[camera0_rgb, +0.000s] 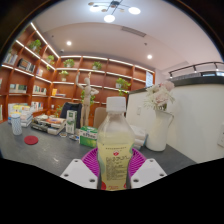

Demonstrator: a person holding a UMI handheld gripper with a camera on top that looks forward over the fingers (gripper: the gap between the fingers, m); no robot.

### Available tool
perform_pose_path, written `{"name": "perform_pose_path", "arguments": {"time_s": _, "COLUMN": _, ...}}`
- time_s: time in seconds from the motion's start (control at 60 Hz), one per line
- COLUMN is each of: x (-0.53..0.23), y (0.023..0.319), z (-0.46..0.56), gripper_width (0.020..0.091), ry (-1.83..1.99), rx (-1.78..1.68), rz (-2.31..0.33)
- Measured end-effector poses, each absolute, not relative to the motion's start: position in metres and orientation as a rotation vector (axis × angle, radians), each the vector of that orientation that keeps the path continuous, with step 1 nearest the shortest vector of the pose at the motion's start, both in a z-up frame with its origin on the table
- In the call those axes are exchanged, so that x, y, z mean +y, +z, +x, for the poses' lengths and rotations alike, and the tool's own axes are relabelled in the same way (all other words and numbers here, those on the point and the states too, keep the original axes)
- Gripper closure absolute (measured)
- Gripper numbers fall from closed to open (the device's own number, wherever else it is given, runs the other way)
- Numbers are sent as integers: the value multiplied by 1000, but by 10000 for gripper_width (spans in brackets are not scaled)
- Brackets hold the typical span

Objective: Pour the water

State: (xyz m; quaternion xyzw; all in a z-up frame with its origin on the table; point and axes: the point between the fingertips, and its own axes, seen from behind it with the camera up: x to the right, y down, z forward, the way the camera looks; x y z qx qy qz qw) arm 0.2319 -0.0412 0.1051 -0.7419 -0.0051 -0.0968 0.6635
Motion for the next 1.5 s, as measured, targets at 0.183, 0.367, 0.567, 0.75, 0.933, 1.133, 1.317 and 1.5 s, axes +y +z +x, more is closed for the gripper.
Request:
{"name": "perform_pose_path", "arguments": {"time_s": 0.183, "x": -23, "y": 111, "z": 179, "gripper_width": 778, "ry": -367, "rx": -197, "rz": -1727}}
{"name": "perform_pose_path", "arguments": {"time_s": 0.367, "x": 17, "y": 129, "z": 88, "gripper_width": 780, "ry": -600, "rx": -514, "rz": -1692}}
{"name": "perform_pose_path", "arguments": {"time_s": 0.567, "x": 50, "y": 164, "z": -26, "gripper_width": 780, "ry": -953, "rx": -910, "rz": -1463}}
{"name": "perform_pose_path", "arguments": {"time_s": 0.75, "x": 76, "y": 181, "z": -98, "gripper_width": 780, "ry": -1235, "rx": -1206, "rz": -1199}}
{"name": "perform_pose_path", "arguments": {"time_s": 0.933, "x": 88, "y": 183, "z": -150, "gripper_width": 767, "ry": -1438, "rx": -1433, "rz": -977}}
{"name": "perform_pose_path", "arguments": {"time_s": 1.133, "x": 93, "y": 192, "z": -187, "gripper_width": 768, "ry": -1673, "rx": -1605, "rz": -680}}
{"name": "perform_pose_path", "arguments": {"time_s": 1.317, "x": 96, "y": 190, "z": -194, "gripper_width": 768, "ry": -1745, "rx": -1659, "rz": -590}}
{"name": "perform_pose_path", "arguments": {"time_s": 1.5, "x": 93, "y": 187, "z": -190, "gripper_width": 764, "ry": -1713, "rx": -1638, "rz": -635}}
